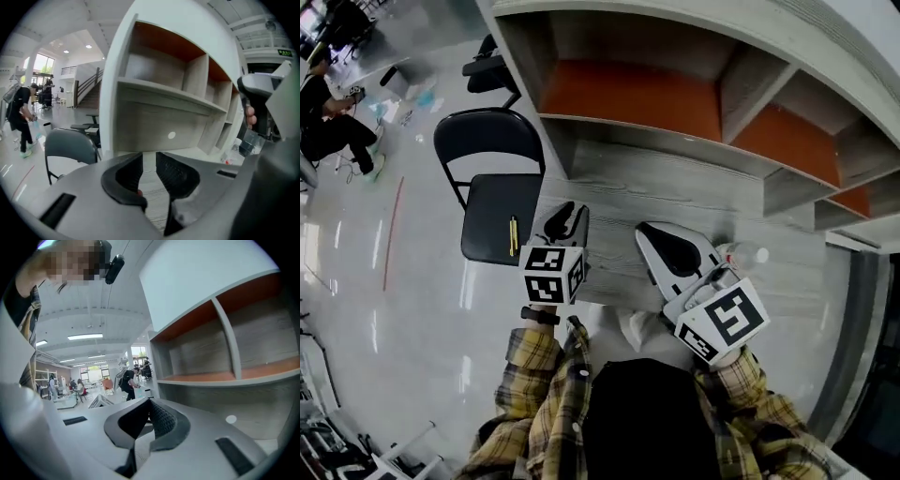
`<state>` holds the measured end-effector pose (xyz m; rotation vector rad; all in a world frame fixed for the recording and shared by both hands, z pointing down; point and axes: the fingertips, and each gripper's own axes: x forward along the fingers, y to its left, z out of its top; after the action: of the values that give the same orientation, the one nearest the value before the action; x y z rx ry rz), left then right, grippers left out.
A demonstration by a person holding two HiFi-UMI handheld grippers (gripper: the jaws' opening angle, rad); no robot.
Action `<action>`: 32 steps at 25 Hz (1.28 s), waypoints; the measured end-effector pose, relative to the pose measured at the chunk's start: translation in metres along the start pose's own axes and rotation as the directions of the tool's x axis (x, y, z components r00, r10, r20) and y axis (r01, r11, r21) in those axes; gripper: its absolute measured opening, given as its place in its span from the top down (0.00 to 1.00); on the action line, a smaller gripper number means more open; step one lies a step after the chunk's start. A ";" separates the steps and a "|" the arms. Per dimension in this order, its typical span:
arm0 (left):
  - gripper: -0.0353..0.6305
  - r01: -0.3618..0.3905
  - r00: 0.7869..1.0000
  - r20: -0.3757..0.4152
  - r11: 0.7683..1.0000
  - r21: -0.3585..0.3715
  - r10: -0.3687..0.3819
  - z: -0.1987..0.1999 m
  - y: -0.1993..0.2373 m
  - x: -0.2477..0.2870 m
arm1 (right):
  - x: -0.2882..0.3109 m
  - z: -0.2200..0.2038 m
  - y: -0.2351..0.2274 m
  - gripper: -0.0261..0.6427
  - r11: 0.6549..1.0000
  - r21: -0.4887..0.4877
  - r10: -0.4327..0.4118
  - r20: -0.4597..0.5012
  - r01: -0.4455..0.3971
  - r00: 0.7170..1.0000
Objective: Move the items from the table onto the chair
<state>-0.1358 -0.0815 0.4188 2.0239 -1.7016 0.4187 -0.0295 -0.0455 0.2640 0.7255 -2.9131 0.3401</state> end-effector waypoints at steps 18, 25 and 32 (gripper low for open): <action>0.67 0.548 0.835 -0.157 0.776 0.312 -0.527 -0.020 -0.365 0.046 | -0.236 0.025 -0.148 0.94 0.894 0.066 -0.448 0.102 0.444 0.888; 0.42 0.526 0.850 -0.208 0.784 0.329 -0.483 -0.057 -0.384 0.084 | -0.280 0.003 -0.169 0.94 0.854 0.126 -0.515 0.075 0.504 0.854; 0.39 0.476 0.877 -0.242 0.819 0.322 -0.414 -0.082 -0.380 0.113 | -0.290 -0.012 -0.176 0.94 0.846 0.160 -0.521 0.051 0.508 0.852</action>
<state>0.2625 -0.0842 0.4886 2.4930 -1.0488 0.7611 0.3095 -0.0636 0.2597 1.5374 -2.6398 0.4583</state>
